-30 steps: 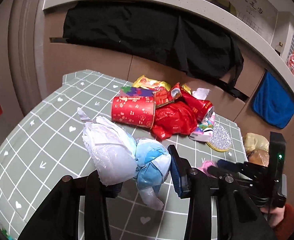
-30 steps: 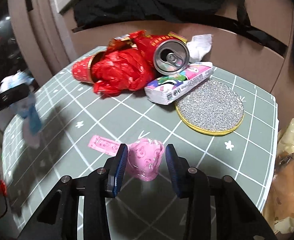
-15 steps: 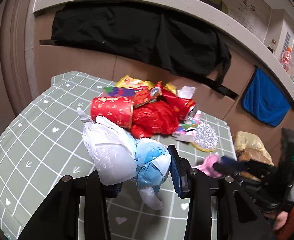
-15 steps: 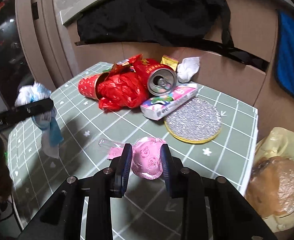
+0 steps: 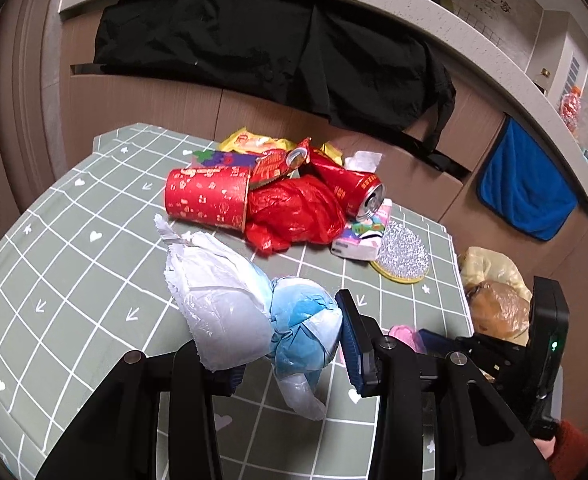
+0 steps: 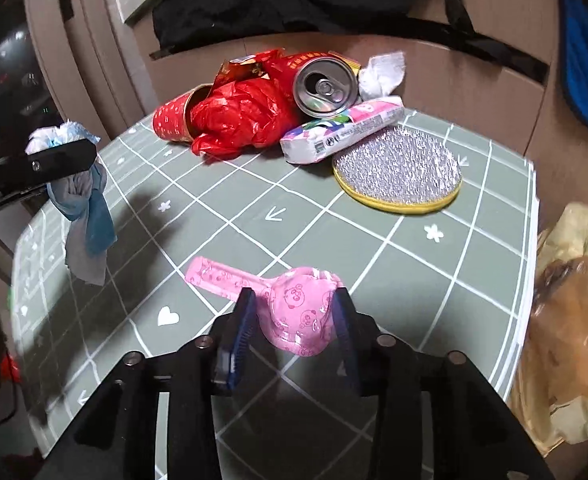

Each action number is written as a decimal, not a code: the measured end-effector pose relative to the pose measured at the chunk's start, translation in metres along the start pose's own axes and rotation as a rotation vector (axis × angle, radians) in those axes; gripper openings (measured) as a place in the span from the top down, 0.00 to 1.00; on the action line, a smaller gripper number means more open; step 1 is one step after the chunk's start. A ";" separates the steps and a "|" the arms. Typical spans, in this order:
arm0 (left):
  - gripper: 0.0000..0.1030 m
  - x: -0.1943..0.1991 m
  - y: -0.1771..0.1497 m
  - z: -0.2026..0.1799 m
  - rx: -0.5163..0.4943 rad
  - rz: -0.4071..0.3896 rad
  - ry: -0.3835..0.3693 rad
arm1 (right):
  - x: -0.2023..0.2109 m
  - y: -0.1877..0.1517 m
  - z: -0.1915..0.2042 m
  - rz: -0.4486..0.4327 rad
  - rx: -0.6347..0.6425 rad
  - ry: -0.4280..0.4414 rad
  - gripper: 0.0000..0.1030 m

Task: Collect trash
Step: 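Carry the tissue and pink toy over the yellow bin with both grippers, then open both grippers to drop the tissue and pink toy into the bin, then grasp the red paper cup with the left gripper while the right grasps red wrappers, then lift the cup and wrappers and carry both over the yellow bin, then open both grippers to drop the cup and wrappers into the bin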

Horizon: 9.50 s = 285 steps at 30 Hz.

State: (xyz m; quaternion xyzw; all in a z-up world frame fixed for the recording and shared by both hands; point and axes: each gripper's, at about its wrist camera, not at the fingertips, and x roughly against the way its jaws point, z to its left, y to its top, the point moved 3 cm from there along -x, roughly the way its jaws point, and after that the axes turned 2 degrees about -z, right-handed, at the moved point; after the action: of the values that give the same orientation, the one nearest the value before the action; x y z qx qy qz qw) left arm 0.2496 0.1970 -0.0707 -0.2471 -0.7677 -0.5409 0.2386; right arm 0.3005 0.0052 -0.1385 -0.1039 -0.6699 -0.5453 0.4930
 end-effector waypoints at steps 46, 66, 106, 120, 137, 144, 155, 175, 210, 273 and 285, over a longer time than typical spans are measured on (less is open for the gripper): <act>0.60 -0.042 0.051 -0.364 -0.428 -0.157 -0.313 | 0.275 0.017 -0.248 -0.474 -0.181 -0.438 0.73; 0.27 -0.134 0.027 -0.362 -0.355 0.116 -0.473 | 0.198 -0.009 -0.309 -0.364 -0.391 -0.283 0.62; 0.26 -0.094 0.089 0.057 -0.123 -0.094 0.201 | 0.069 0.064 -0.068 -0.198 -0.132 -0.069 0.62; 0.26 -0.060 0.075 0.127 -0.048 -0.118 0.241 | 0.039 0.088 -0.029 -0.166 -0.076 0.005 0.62; 0.27 -0.013 0.070 0.126 -0.039 -0.193 0.167 | -0.074 0.182 0.051 -0.083 -0.098 0.109 0.62; 0.30 -0.036 0.070 0.126 -0.058 -0.144 0.154 | -0.135 0.203 0.048 -0.001 -0.127 0.100 0.75; 0.37 -0.070 0.076 0.116 -0.088 -0.121 0.299 | -0.080 0.195 0.031 -0.120 -0.050 0.114 0.95; 0.93 -0.038 0.082 0.165 0.041 -0.158 0.254 | -0.161 0.228 0.062 0.016 0.034 -0.015 0.62; 0.93 0.053 0.116 -0.167 -0.338 -0.462 -0.013 | 0.188 0.128 -0.107 -0.519 -0.014 -0.184 0.82; 0.46 -0.126 0.030 -0.304 -0.247 0.081 -0.400 | 0.174 -0.042 -0.314 -0.285 -0.514 -0.265 0.66; 0.46 -0.084 0.041 -0.197 -0.199 -0.061 -0.240 | 0.195 -0.008 -0.243 -0.408 -0.361 -0.221 0.66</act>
State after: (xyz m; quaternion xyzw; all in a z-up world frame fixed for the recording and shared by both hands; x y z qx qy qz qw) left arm 0.3588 0.0119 -0.0354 -0.3090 -0.7405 -0.5879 0.1031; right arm 0.3324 -0.2783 -0.0118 -0.1119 -0.6186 -0.7290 0.2708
